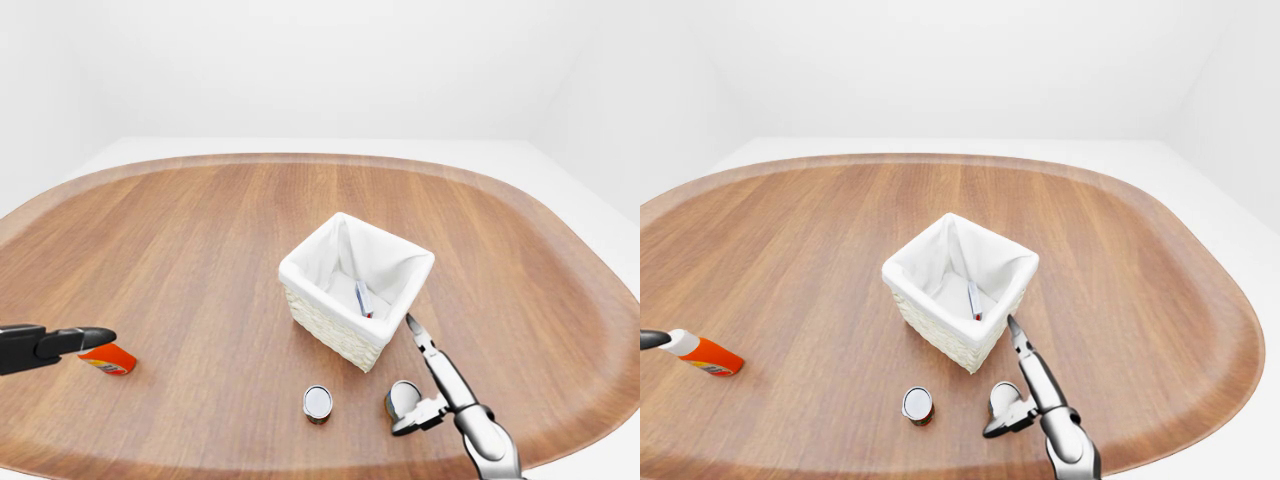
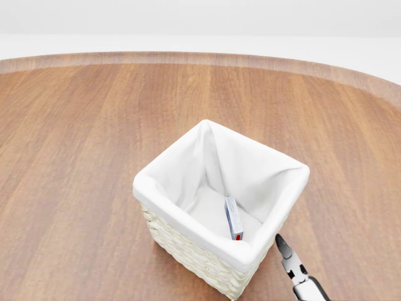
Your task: Pick up the alphabet soup and the cream cheese box, and put them in the basket.
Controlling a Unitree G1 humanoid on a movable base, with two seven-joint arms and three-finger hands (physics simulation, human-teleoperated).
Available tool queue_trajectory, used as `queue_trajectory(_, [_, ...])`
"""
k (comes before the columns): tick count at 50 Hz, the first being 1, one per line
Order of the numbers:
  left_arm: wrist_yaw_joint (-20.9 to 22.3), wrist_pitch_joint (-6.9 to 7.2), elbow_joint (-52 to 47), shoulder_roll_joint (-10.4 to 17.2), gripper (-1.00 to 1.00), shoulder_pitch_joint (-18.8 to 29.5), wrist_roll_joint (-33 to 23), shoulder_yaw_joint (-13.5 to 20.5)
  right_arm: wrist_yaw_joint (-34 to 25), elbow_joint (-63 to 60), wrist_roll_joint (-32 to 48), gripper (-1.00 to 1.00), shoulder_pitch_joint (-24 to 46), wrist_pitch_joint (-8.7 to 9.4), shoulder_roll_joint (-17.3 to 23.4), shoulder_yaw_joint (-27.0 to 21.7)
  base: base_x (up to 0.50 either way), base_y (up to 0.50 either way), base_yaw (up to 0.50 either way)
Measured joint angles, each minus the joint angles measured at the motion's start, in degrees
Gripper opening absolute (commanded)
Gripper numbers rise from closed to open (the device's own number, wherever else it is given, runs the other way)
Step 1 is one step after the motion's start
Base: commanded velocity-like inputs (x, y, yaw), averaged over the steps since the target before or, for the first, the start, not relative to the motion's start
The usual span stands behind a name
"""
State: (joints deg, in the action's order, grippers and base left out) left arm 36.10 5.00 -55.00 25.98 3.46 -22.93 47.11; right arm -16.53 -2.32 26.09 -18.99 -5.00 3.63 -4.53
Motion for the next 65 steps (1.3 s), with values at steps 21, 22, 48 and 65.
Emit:
queue_trajectory(21, [0.12,0.0,-0.09,-0.1,1.0,-0.05,-0.22,-0.14,-3.6,-0.54,2.35,1.0,-4.66,0.0,0.96,1.49,0.0,0.0,0.0])
queue_trajectory(22, [0.12,0.0,-0.09,-0.11,1.0,-0.05,-0.22,-0.14,-3.76,-0.54,2.4,1.0,-4.82,0.0,0.96,1.47,0.0,0.0,0.0])
queue_trajectory(48, [0.2,0.0,-0.01,-0.07,1.0,-0.06,-0.24,-0.1,-3.23,5.38,4.54,1.0,-3.65,0.0,1.25,-0.85,0.0,0.0,0.0])
queue_trajectory(65, [0.22,0.0,0.07,-0.04,1.0,-0.01,-0.37,-0.18,-1.3,10.21,5.85,1.0,-1.18,0.0,1.89,-0.71,0.0,0.0,0.0])
